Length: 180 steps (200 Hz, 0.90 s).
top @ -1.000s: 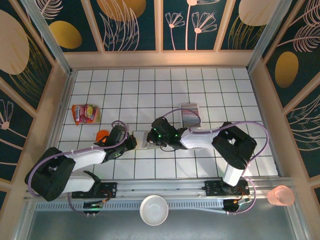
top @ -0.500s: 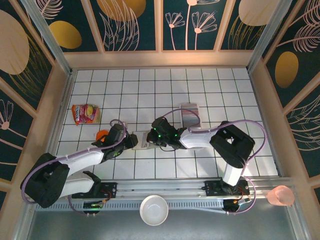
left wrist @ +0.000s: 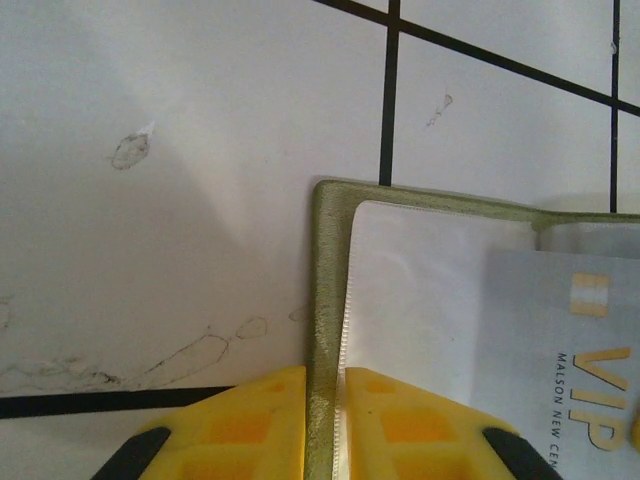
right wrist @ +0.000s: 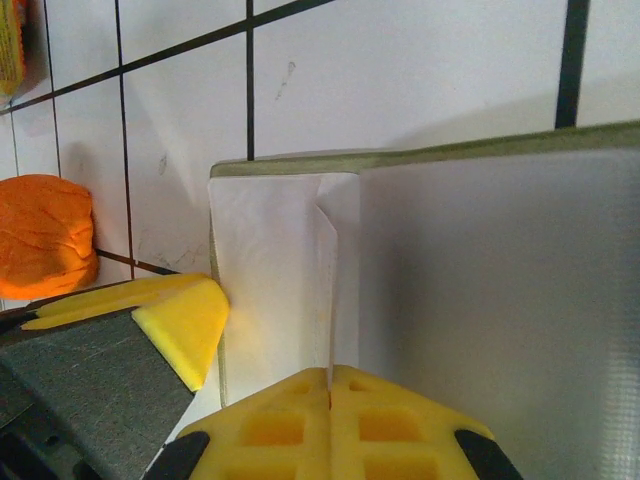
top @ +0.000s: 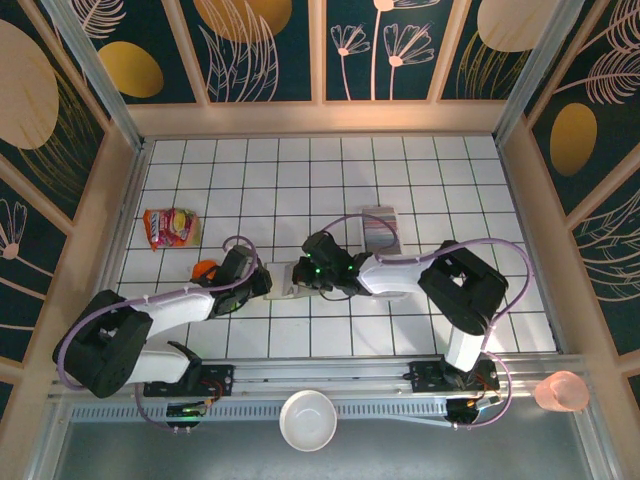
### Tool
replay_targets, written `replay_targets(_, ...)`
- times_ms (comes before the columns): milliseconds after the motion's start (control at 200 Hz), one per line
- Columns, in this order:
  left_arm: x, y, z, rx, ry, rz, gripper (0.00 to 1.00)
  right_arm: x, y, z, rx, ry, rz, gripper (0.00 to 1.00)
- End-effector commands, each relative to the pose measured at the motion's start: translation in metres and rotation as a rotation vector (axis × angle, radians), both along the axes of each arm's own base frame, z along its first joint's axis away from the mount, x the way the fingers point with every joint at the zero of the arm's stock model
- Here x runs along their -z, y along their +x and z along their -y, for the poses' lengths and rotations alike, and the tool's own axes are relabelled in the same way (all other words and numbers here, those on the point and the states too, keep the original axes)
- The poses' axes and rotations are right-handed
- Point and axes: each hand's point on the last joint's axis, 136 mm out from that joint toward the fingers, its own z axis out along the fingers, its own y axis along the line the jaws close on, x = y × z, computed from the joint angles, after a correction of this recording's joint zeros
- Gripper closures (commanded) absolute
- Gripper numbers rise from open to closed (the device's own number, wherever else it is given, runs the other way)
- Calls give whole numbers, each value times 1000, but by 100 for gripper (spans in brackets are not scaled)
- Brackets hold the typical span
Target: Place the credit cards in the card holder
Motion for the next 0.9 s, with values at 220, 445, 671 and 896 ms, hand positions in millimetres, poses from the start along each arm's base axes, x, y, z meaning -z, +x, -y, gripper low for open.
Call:
replay_targets(220,4,-3,7,37,-21,-14,90,23,-9,3,-58,-79,-49,100)
replay_targets(445,7,-6,7,43,-27,-23,91,18,-6,1,-64,-92,-36,92)
replay_targets(671,7,-8,7,47,-33,-24,91,20,-3,6,-66,-148,-25,82)
replay_targets(896,8,-9,7,50,-38,-24,92,18,-4,-7,-97,-153,-17,88)
